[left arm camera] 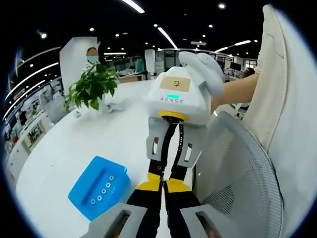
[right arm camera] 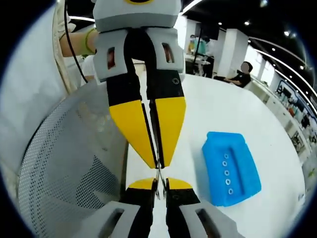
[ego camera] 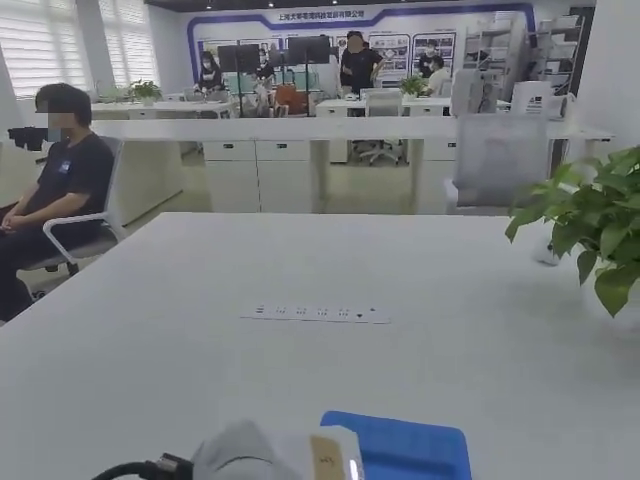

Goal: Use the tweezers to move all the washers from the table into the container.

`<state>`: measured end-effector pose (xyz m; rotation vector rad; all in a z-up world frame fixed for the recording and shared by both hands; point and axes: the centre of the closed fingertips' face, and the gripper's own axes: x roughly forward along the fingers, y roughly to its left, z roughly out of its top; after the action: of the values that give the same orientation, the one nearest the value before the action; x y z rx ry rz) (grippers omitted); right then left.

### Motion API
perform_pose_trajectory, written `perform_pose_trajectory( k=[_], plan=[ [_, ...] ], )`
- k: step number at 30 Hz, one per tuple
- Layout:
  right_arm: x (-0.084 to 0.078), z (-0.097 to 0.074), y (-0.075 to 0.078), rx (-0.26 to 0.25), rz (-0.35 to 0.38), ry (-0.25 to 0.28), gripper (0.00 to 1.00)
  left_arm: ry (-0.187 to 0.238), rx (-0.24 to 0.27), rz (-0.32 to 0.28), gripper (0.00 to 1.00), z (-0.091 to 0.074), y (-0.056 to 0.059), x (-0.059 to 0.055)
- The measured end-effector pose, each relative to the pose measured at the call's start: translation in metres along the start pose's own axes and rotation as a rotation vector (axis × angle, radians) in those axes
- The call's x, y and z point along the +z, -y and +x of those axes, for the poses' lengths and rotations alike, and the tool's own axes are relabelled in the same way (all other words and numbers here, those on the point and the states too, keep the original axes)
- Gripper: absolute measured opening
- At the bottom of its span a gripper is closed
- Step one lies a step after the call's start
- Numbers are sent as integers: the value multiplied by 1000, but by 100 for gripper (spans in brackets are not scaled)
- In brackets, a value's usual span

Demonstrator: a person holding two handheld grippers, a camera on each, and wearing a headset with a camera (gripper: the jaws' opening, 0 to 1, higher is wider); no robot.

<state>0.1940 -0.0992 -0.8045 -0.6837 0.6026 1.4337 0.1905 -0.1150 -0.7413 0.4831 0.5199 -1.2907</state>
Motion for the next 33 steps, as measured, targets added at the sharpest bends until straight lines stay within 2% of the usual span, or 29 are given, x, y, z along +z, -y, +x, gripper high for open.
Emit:
perform_pose_trajectory(
  k=[4,12,15,20,24,33],
  plan=[
    [-8,2,5,-11,15,-18,5,-60,-23,14,0,4,-3,-11],
    [-15,6,9,-23,33,-37,5,-114,-56,7,0,7,-10,-23],
    [-17,6,9,-26,33,-48,5,-139,-63,-2,0,8,-11,-31],
    [-21,12,6,-12,36,-59,5,-166,-83,-38,0,9,-10,-46],
    [-24,17,1,9,34,-73,5,-165,-103,-82,0,11,-7,-55],
    [-31,28,-2,27,39,-89,5,-198,-111,-110,0,17,-5,-71]
  ],
)
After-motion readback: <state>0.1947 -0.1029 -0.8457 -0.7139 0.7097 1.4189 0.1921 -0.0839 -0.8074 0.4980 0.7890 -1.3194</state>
